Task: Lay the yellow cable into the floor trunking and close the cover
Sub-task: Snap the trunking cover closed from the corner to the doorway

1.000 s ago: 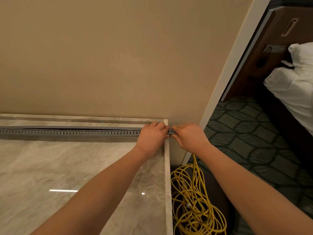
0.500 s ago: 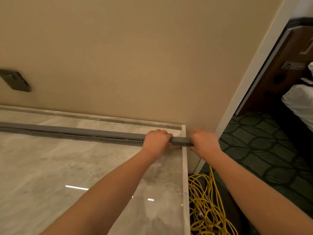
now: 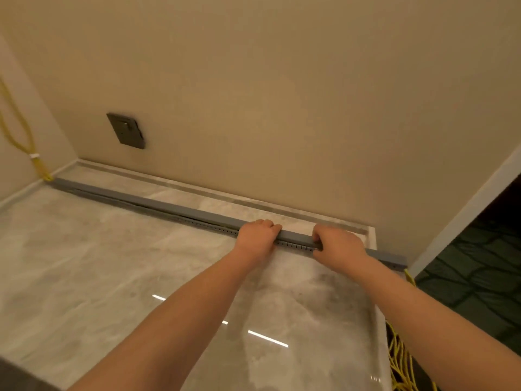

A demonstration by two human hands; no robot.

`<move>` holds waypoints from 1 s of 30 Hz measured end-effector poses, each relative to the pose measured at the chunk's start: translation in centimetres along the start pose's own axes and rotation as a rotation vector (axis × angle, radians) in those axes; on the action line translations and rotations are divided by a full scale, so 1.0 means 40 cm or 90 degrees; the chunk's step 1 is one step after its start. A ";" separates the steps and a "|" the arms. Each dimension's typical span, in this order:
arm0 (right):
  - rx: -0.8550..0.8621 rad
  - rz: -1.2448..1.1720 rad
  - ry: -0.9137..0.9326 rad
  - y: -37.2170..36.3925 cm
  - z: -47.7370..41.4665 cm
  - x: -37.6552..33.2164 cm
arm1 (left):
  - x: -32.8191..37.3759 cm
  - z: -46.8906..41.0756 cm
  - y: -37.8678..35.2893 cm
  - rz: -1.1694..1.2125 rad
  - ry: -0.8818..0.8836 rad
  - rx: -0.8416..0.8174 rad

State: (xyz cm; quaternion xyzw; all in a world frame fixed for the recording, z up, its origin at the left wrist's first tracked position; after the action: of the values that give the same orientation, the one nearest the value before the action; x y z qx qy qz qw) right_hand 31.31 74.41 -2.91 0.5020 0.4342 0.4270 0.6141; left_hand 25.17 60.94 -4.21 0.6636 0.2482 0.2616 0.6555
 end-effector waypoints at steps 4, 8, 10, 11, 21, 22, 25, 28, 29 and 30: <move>-0.009 -0.015 0.026 -0.033 -0.056 -0.166 | -0.118 0.030 0.000 -0.013 0.011 -0.012; -0.015 -0.045 0.008 -0.063 -0.117 -0.305 | -0.258 0.068 0.003 -0.042 -0.006 -0.017; -0.015 -0.054 -0.003 -0.075 -0.141 -0.355 | -0.330 0.084 0.004 -0.056 -0.015 -0.024; -0.016 -0.060 -0.008 -0.082 -0.153 -0.383 | -0.373 0.093 0.004 -0.064 -0.015 -0.030; 0.087 -0.047 -0.030 -0.128 -0.239 -0.600 | -0.752 0.176 -0.006 -0.137 0.014 -0.080; 0.086 -0.042 -0.035 -0.135 -0.243 -0.604 | -0.774 0.179 -0.008 -0.141 0.014 -0.083; 0.090 -0.055 -0.052 -0.138 -0.252 -0.600 | -0.798 0.170 -0.007 -0.147 -0.012 -0.078; 0.086 -0.059 -0.063 -0.128 -0.271 -0.601 | -0.812 0.145 0.000 -0.139 -0.021 -0.063; 0.086 -0.060 -0.066 -0.123 -0.280 -0.604 | -0.820 0.137 0.000 -0.137 -0.019 -0.057; 0.089 -0.058 -0.069 -0.118 -0.291 -0.607 | -0.828 0.129 0.001 -0.136 -0.018 -0.050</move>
State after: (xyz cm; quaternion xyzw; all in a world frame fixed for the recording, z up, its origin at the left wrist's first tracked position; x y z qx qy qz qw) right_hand 14.27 53.33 -6.40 0.5455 0.4518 0.3395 0.6189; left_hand 4.13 34.88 -4.90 0.6108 0.2978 0.1903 0.7086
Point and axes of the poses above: each hand's wrist, its own z-axis away from the middle knuckle, its own y-axis out of the back of the hand, x = y × z, the point moved 9 cm from there along -z, towards the middle knuckle, and after that the axes turned 5 degrees about -y, right-handed, at the moved point
